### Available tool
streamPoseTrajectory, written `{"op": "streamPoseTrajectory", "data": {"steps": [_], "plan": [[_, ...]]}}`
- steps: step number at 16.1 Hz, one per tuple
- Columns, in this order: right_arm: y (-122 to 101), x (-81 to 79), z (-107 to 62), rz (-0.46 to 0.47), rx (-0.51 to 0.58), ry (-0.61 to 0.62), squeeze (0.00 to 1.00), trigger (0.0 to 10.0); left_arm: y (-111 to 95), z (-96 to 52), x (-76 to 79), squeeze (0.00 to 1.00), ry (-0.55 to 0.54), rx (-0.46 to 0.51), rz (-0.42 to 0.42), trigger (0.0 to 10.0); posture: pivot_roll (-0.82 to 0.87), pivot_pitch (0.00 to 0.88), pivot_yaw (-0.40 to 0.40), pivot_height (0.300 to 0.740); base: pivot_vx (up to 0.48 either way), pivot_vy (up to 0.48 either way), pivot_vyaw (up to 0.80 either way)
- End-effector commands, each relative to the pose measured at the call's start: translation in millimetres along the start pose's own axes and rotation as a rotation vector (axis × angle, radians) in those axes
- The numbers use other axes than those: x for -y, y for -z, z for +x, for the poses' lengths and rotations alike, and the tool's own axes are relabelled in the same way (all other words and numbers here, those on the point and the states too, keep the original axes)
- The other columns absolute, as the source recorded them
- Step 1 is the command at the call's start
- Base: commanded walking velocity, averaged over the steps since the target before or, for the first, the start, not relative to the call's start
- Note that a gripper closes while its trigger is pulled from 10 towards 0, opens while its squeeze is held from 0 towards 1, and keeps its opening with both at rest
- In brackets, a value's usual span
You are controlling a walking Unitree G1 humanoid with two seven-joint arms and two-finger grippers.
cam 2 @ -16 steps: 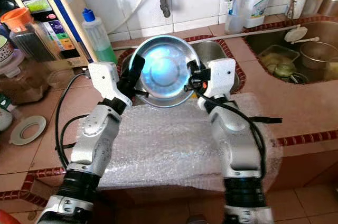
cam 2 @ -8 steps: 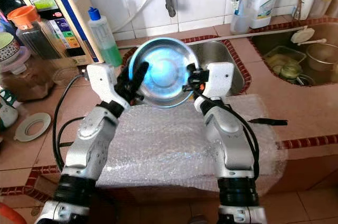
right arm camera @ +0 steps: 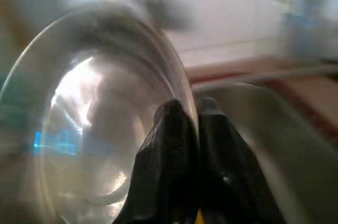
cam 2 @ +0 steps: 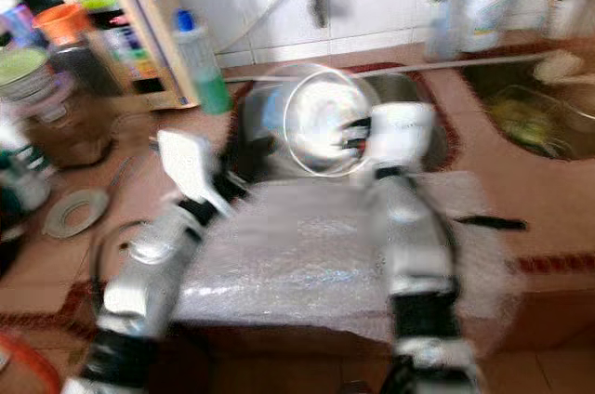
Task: Kitchen organization
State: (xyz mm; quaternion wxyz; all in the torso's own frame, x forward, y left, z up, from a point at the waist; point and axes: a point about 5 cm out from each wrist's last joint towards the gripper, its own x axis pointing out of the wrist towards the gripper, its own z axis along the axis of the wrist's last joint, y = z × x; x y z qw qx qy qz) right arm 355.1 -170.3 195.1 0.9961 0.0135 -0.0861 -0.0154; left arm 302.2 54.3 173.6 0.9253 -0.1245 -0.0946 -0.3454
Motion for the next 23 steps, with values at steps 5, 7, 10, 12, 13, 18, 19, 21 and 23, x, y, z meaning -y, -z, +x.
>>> {"op": "streamPoseTrajectory", "data": {"steps": [5,7,10,12,13,18,19,21,23], "plan": [[0.1,25.3,11.1,-0.045,0.014,0.145,0.00,0.0,-1.2,-7.3,-0.2,1.00,0.024,-0.041,0.028,10.0,-0.31,0.091,0.187,0.740,0.000,0.000,0.00],[3.2,38.9,14.6,-0.045,-0.005,0.213,0.00,0.0,-0.7,-9.0,1.1,1.00,0.027,-0.054,0.036,10.0,-0.30,0.091,0.188,0.740,0.000,0.000,0.00],[15.0,62.5,18.1,-0.033,-0.075,0.305,0.00,0.0,6.9,-14.6,6.1,1.00,0.067,-0.121,0.031,10.0,-0.29,0.092,0.192,0.740,0.000,0.000,0.00],[20.6,72.1,19.6,-0.036,-0.103,0.326,0.00,1.3,12.1,-17.9,10.6,1.00,0.105,-0.161,0.042,10.0,-0.29,0.092,0.196,0.740,0.000,0.000,0.00],[22.7,77.4,20.8,-0.036,-0.127,0.334,0.00,1.9,14.8,-20.2,13.0,1.00,0.125,-0.183,0.040,10.0,-0.28,0.093,0.198,0.740,0.000,0.000,0.00],[15.4,88.4,30.2,0.047,-0.158,0.378,0.00,10.0,19.6,-23.9,15.7,0.48,0.149,-0.238,0.085,10.0,-0.27,0.092,0.203,0.740,0.000,0.000,0.00],[14.6,88.4,31.3,0.048,-0.155,0.372,0.00,10.0,19.6,-24.0,15.8,0.00,0.150,-0.240,0.085,10.0,-0.27,0.091,0.203,0.740,0.000,0.000,0.00],[13.0,88.8,34.3,0.057,-0.165,0.351,0.00,10.0,17.3,-21.0,13.8,0.00,0.121,-0.225,0.097,10.0,-0.27,0.089,0.200,0.740,0.000,0.000,0.00],[11.7,88.3,36.7,0.076,-0.166,0.331,1.00,10.0,9.1,-13.8,7.4,0.00,0.047,-0.175,0.097,10.0,-0.27,0.089,0.200,0.740,0.000,0.000,0.00]]}}
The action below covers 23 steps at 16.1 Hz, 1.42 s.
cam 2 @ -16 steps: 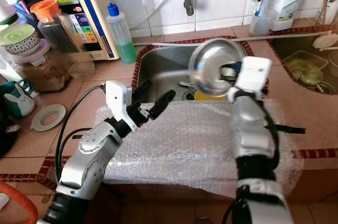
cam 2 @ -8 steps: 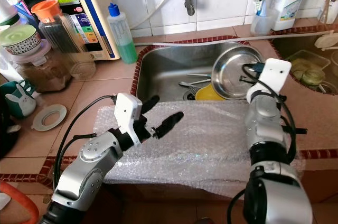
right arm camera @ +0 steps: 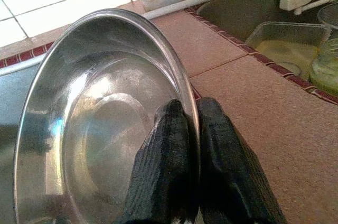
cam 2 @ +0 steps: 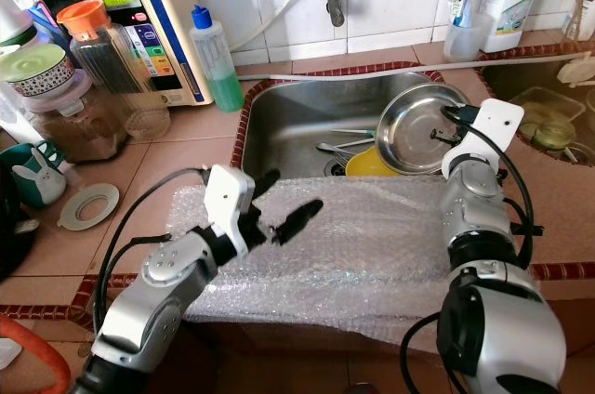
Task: Kitchen organization
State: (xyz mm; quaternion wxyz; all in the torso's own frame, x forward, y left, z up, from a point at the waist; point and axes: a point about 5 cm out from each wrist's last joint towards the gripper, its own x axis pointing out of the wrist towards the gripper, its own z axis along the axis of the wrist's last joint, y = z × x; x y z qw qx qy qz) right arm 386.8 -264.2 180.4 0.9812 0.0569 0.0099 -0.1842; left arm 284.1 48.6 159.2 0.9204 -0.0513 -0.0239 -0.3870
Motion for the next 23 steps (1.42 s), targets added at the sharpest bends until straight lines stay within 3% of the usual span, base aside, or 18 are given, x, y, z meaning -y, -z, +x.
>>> {"op": "streamPoseTrajectory", "data": {"steps": [1,9,11,13,15,16,18,20,23], "plan": [[-6.4,-7.2,1.8,0.024,0.016,-0.025,1.00,10.0,-5.2,-0.8,-7.7,0.00,-0.039,0.020,0.013,10.0,-0.27,0.089,0.200,0.740,0.000,0.000,0.00],[-7.2,0.8,6.0,0.108,-0.053,0.020,1.00,10.0,-8.5,2.6,-10.4,0.00,-0.079,0.039,0.013,10.0,-0.27,0.090,0.190,0.740,0.000,0.000,0.00],[-12.8,-5.0,6.6,0.121,-0.024,-0.012,1.00,10.0,-8.5,3.2,-10.9,0.00,-0.082,0.040,0.016,10.0,-0.27,0.089,0.186,0.740,0.000,0.000,0.00],[-17.2,-12.3,5.5,0.078,0.028,-0.051,1.00,10.0,-10.0,3.8,-13.1,0.00,-0.101,0.049,0.018,10.0,-0.27,0.088,0.183,0.740,0.000,0.000,0.00],[-18.7,-27.2,-2.7,-0.059,0.137,-0.126,1.00,10.0,-10.5,3.5,-21.2,0.00,-0.175,0.055,0.041,10.0,-0.27,0.089,0.179,0.740,0.000,0.000,0.00],[-17.8,-29.3,-4.7,-0.079,0.149,-0.137,1.00,10.0,-10.4,3.4,-22.9,0.00,-0.189,0.055,0.045,10.0,-0.28,0.089,0.178,0.740,0.000,0.000,0.00],[-12.4,-39.8,-18.9,-0.148,0.217,-0.204,1.00,10.0,-16.3,1.6,-34.5,0.00,-0.276,0.093,0.061,10.0,-0.29,0.086,0.176,0.740,0.000,0.000,0.00],[-11.6,-43.7,-32.7,-0.187,0.273,-0.254,1.00,10.0,-18.1,0.3,-40.5,0.00,-0.310,0.107,0.038,10.0,-0.30,0.083,0.174,0.740,0.000,0.000,0.00],[-8.5,-45.8,-58.1,-0.229,0.310,-0.325,1.00,10.0,-21.9,-6.2,-55.5,0.00,-0.435,0.128,0.079,10.0,-0.30,0.078,0.173,0.740,0.000,0.000,0.00]]}}
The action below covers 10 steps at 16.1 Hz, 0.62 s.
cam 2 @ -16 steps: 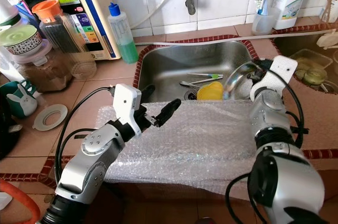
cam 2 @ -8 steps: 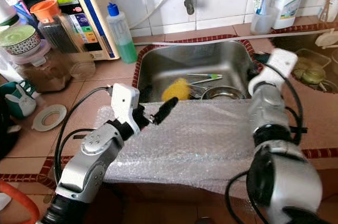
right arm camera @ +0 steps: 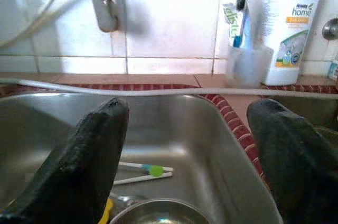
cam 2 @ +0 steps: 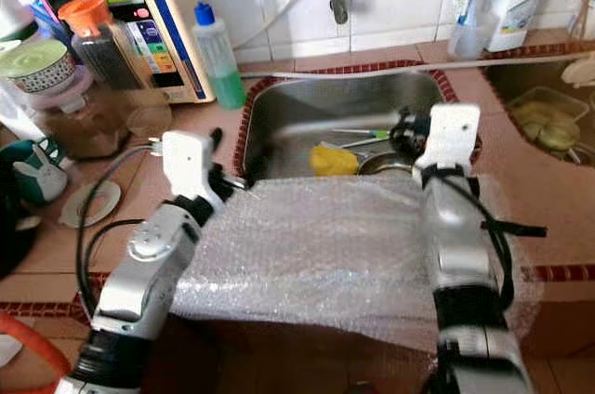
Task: Kitchen organization
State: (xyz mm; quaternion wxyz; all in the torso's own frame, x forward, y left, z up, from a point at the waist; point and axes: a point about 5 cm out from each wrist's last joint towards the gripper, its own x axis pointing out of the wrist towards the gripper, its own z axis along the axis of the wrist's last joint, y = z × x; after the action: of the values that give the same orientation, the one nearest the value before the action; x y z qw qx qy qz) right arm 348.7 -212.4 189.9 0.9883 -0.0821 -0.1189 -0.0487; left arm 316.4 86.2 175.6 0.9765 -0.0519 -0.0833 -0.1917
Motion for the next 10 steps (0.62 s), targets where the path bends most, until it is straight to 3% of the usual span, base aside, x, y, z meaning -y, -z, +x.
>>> {"op": "streamPoseTrajectory", "data": {"steps": [1,3,4,5,6,10], "plan": [[-10.9,-12.8,-8.3,-0.014,0.034,-0.055,1.00,10.0,-1.8,-1.9,-15.7,0.00,-0.088,0.007,0.035,10.0,-0.30,0.078,0.173,0.740,0.000,0.000,0.00],[-12.8,-18.1,-23.1,-0.042,0.044,-0.080,0.95,10.0,-0.3,-8.3,-25.4,0.00,-0.152,-0.003,0.064,10.0,-0.31,0.070,0.167,0.740,0.000,0.000,0.00],[-13.9,-20.0,-30.7,-0.048,0.040,-0.082,0.82,10.0,1.5,-11.6,-27.9,0.00,-0.169,-0.013,0.052,10.0,-0.31,0.070,0.167,0.740,0.000,0.000,0.00],[-17.9,-21.9,-41.3,-0.057,0.052,-0.084,0.24,10.0,3.7,-16.1,-29.3,0.00,-0.184,-0.018,0.066,10.0,-0.32,0.062,0.163,0.740,0.000,0.000,0.00],[-23.2,-22.3,-48.8,-0.065,0.079,-0.077,0.00,10.0,5.5,-19.7,-31.0,0.00,-0.203,-0.027,0.062,10.0,-0.32,0.060,0.162,0.740,0.000,0.000,0.00],[-27.2,-23.5,-59.6,-0.085,0.068,-0.065,0.00,10.0,9.1,-29.0,-39.9,0.00,-0.268,-0.050,0.059,10.0,-0.33,0.041,0.156,0.740,0.000,0.000,0.00]]}}
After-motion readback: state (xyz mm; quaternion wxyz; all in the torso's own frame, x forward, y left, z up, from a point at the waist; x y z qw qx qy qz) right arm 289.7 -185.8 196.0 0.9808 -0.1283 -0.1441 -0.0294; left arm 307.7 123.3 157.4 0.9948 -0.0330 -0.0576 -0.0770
